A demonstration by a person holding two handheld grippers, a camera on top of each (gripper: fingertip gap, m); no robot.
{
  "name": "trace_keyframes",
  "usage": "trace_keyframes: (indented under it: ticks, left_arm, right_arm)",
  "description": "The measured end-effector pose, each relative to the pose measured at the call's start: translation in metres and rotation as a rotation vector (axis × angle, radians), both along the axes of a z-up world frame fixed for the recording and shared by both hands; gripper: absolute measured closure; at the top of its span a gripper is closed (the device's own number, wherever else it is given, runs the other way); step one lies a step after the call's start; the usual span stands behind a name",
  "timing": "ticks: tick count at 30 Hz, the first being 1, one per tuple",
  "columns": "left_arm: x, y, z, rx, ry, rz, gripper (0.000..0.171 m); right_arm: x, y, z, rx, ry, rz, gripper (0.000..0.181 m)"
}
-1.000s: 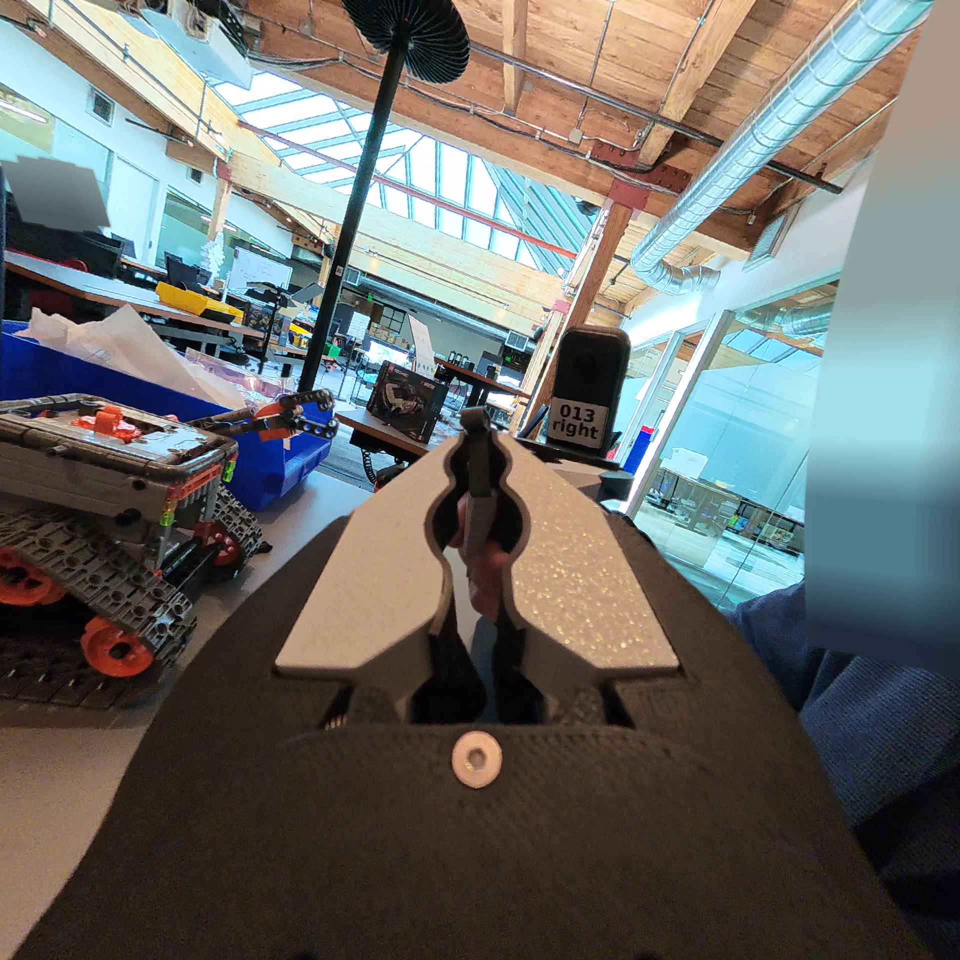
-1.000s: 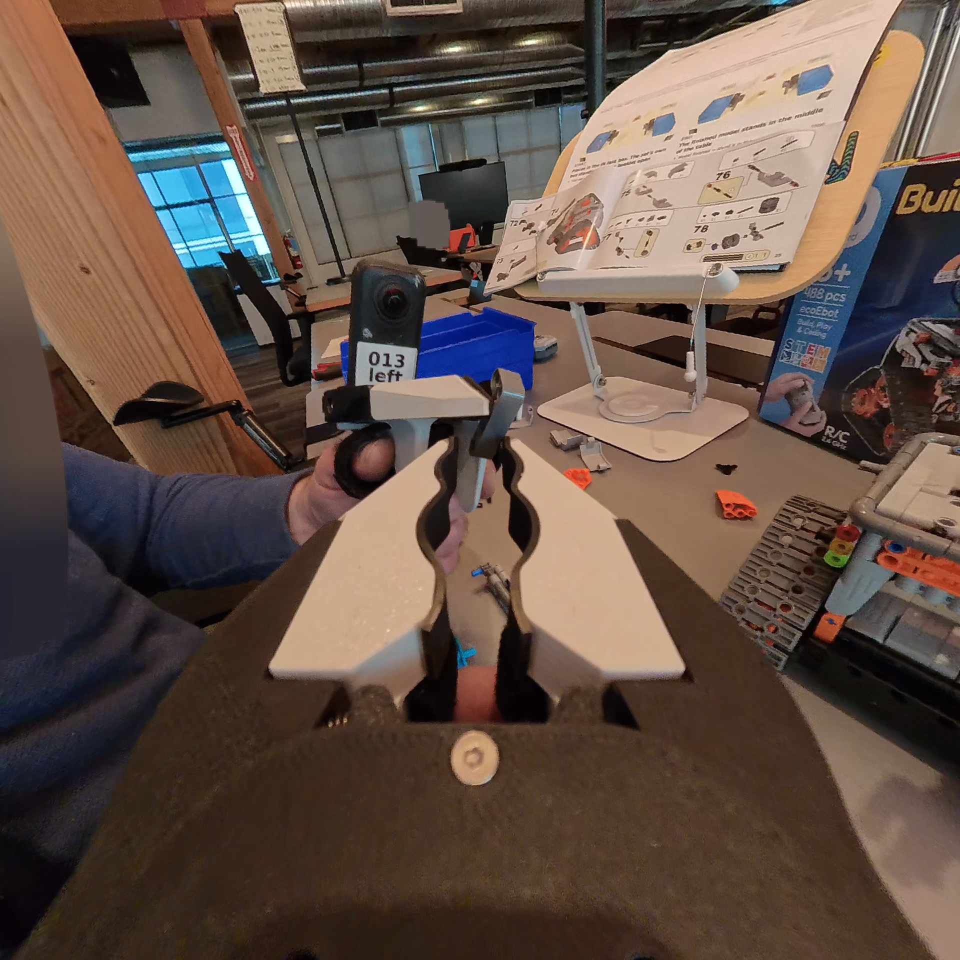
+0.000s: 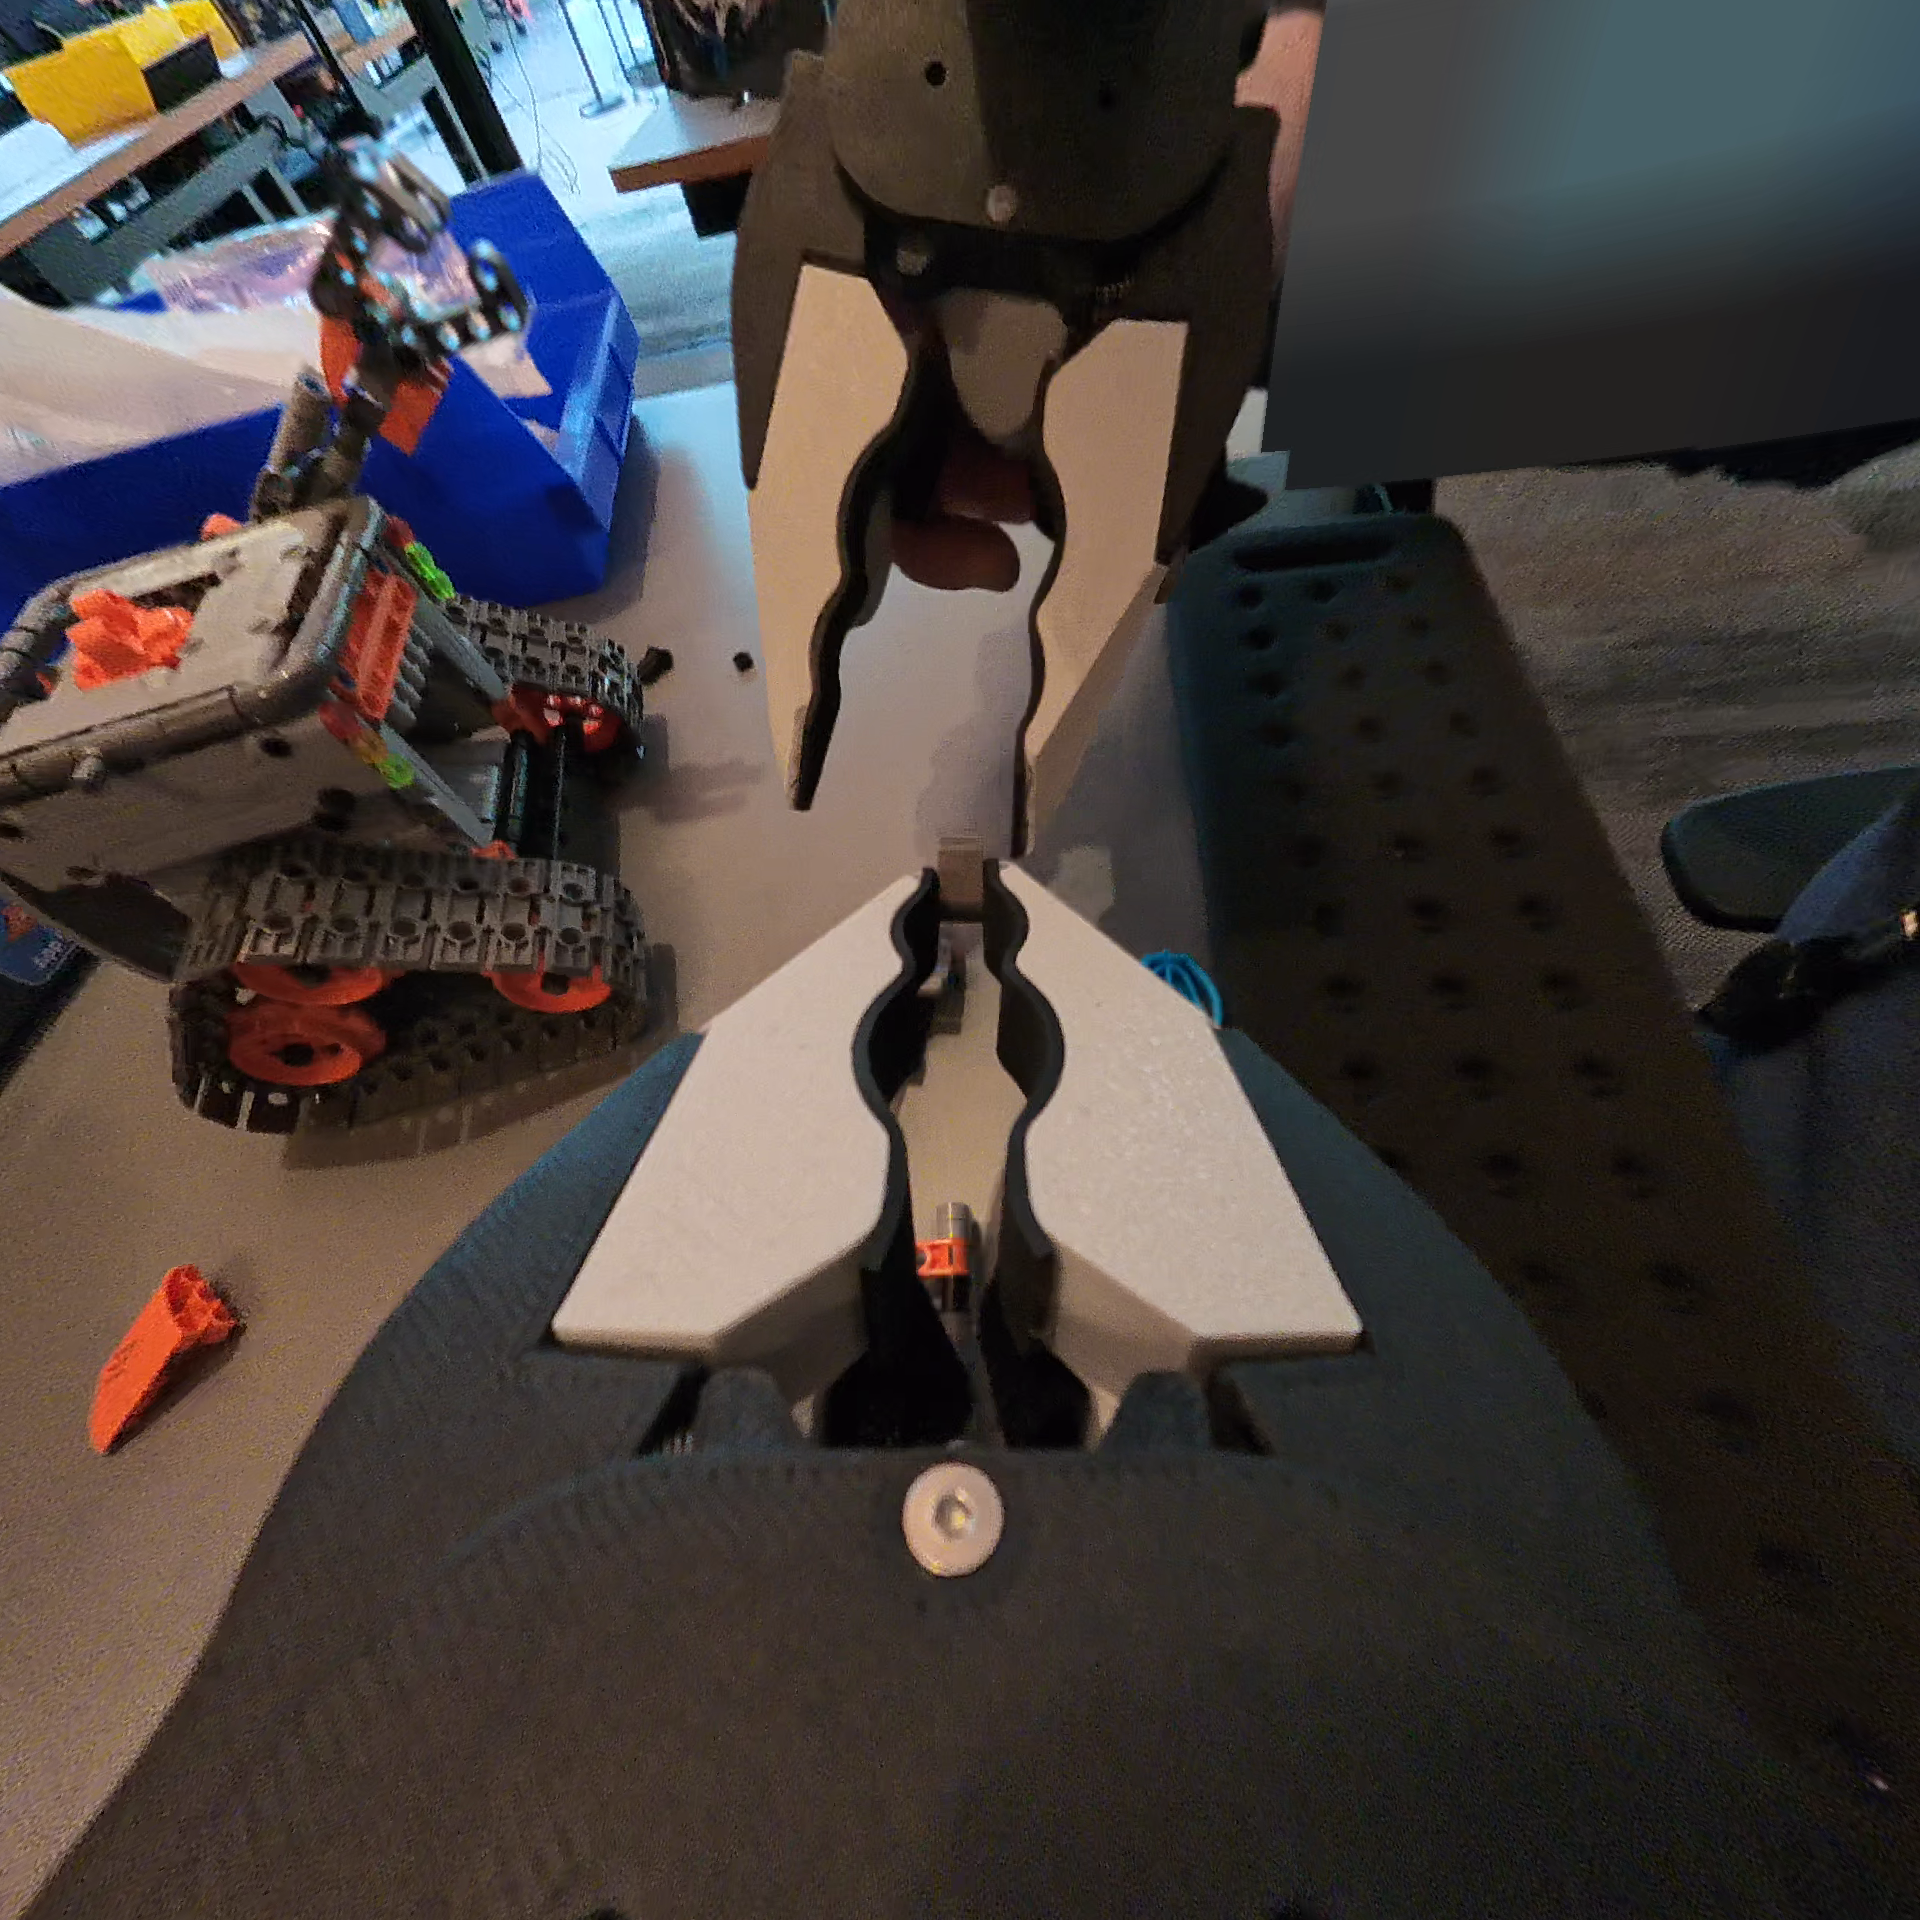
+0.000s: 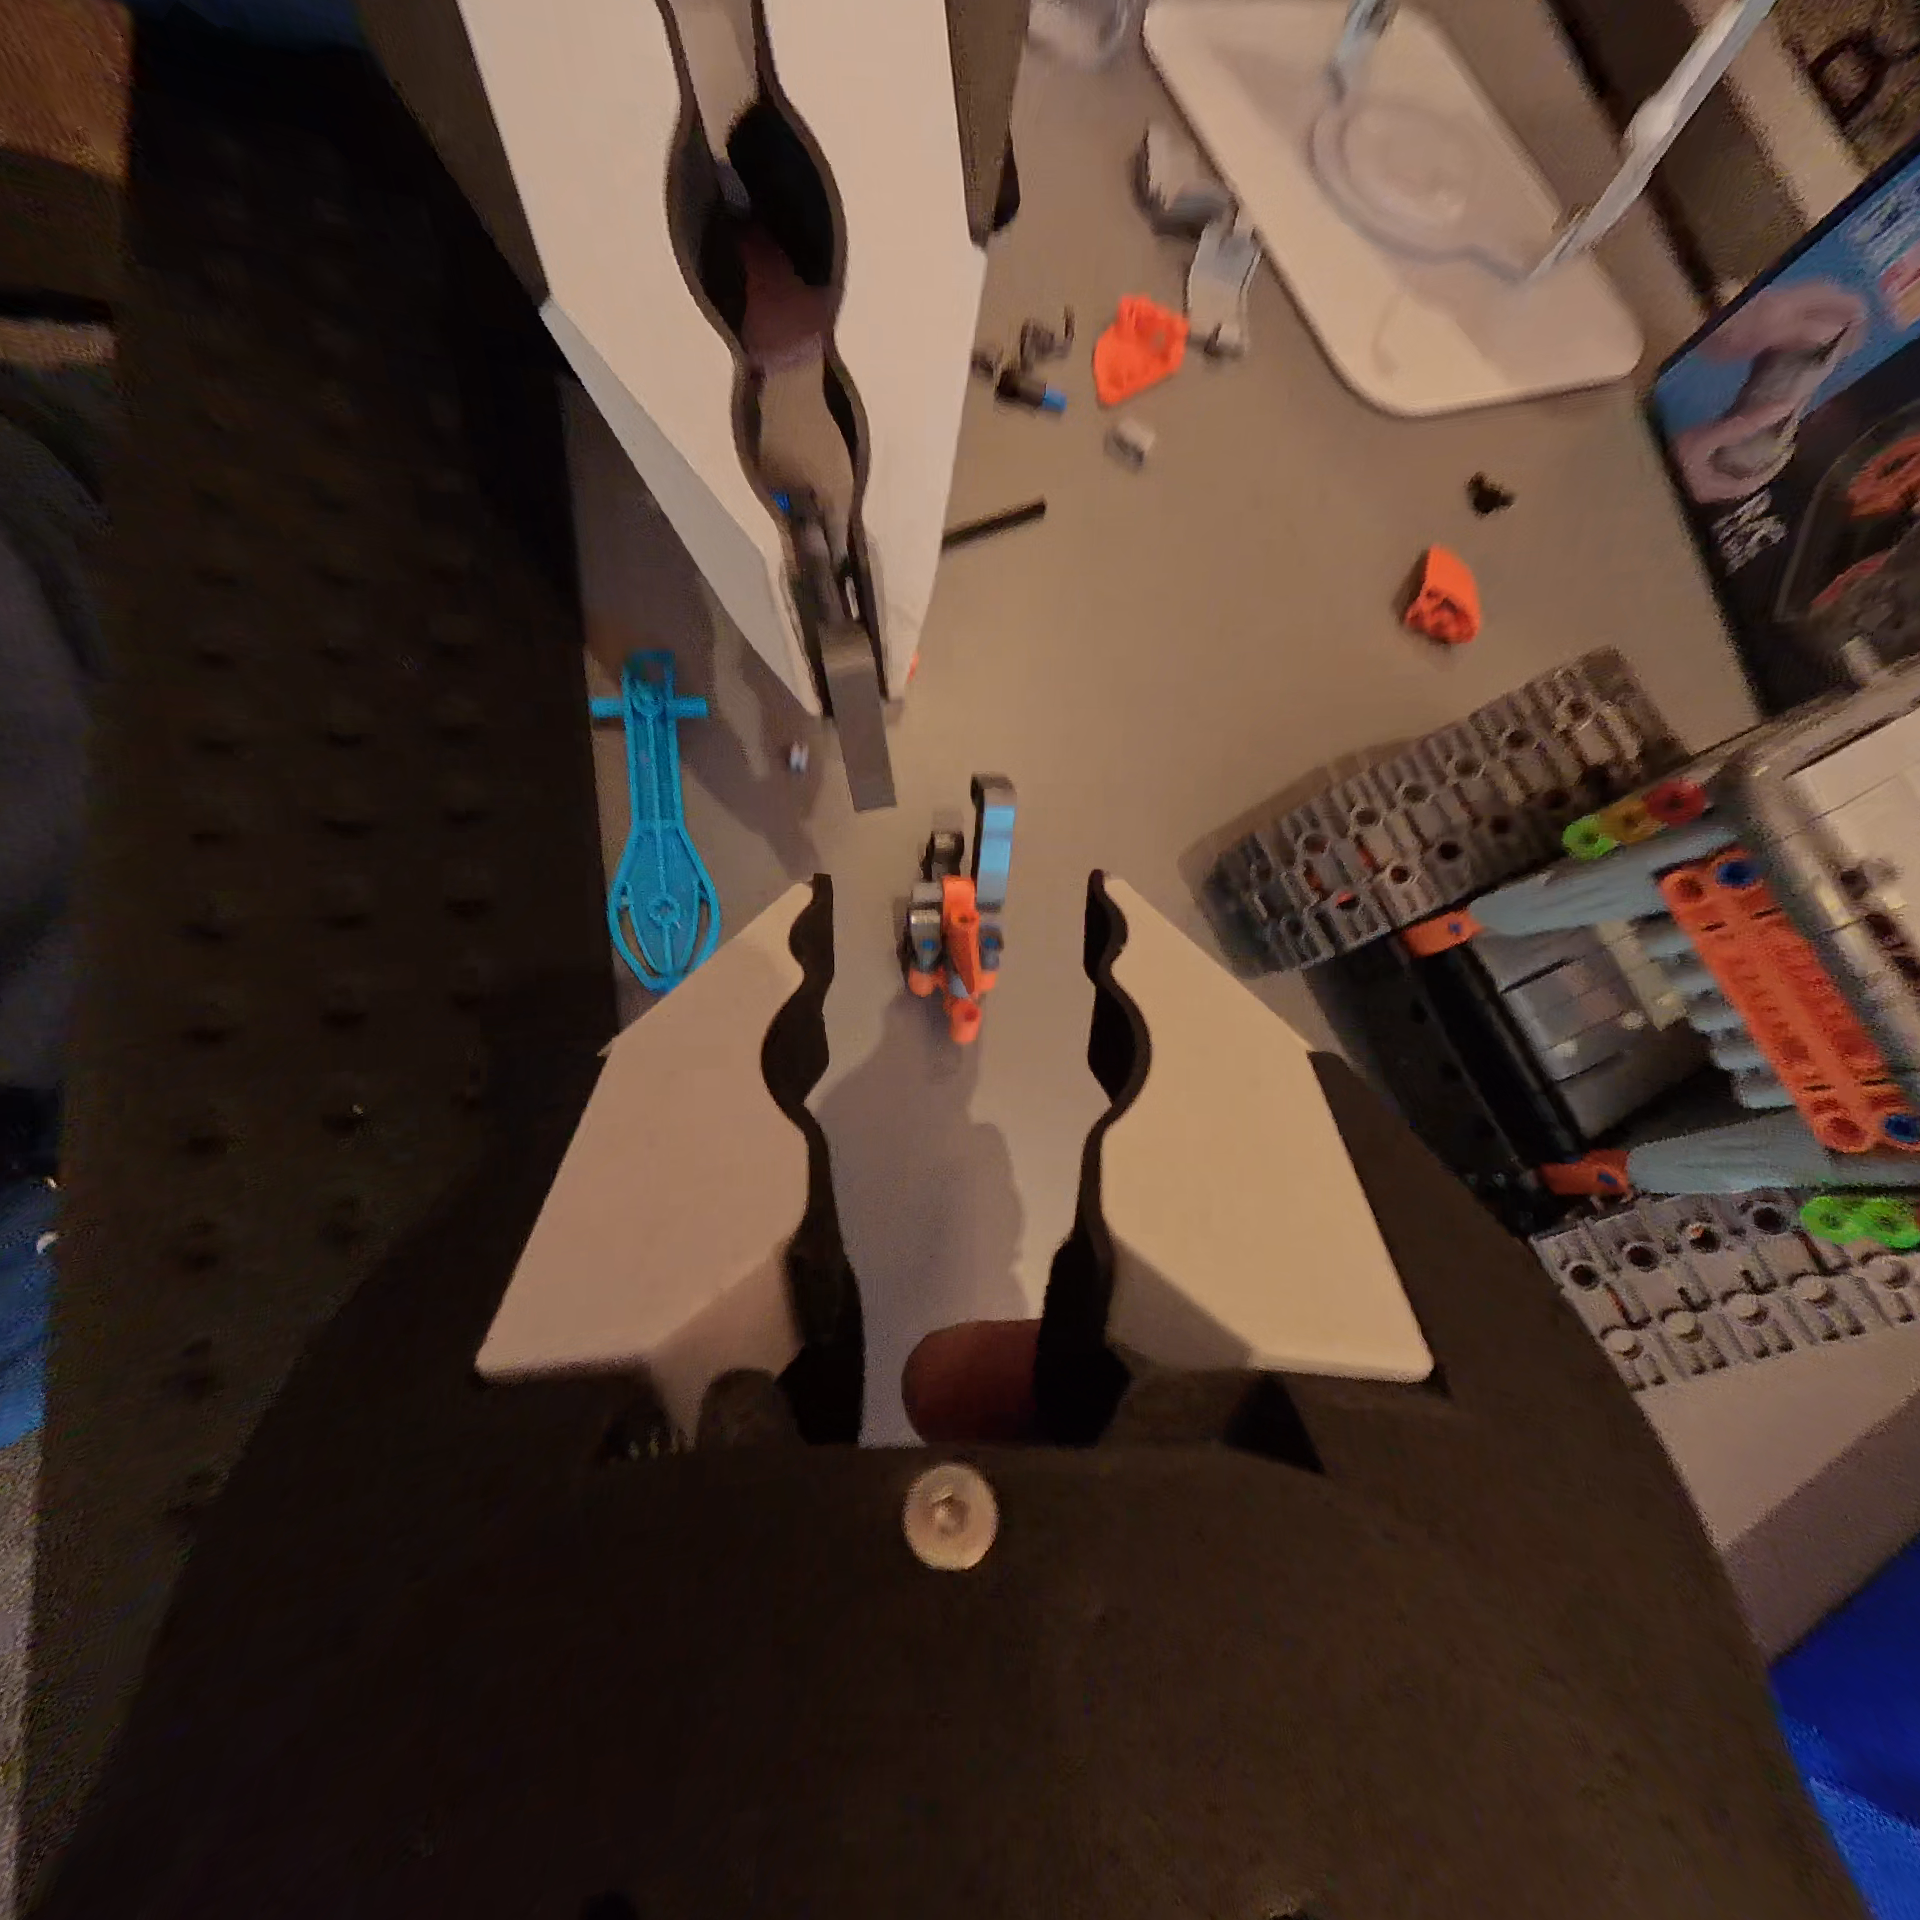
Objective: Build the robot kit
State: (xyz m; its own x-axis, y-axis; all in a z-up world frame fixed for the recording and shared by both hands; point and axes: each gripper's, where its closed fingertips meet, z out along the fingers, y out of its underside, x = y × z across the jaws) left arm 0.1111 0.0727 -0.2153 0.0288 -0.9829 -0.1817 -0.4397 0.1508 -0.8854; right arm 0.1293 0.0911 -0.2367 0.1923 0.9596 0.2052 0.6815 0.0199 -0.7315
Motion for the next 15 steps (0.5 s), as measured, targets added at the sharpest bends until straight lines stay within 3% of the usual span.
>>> trace_keyframes:
  ticks: [7, 15]
  left_arm:
    - [0.001, 0.003, -0.035, -0.02, 0.074, 0.0, 0.166]
    - [0.002, 0.009, -0.044, -0.018, 0.092, 0.014, 0.166]
  right_arm:
    - [-0.007, 0.005, -0.036, -0.022, -0.088, 0.089, 0.128]
    - [-0.019, 0.008, -0.05, -0.033, -0.112, 0.111, 0.132]
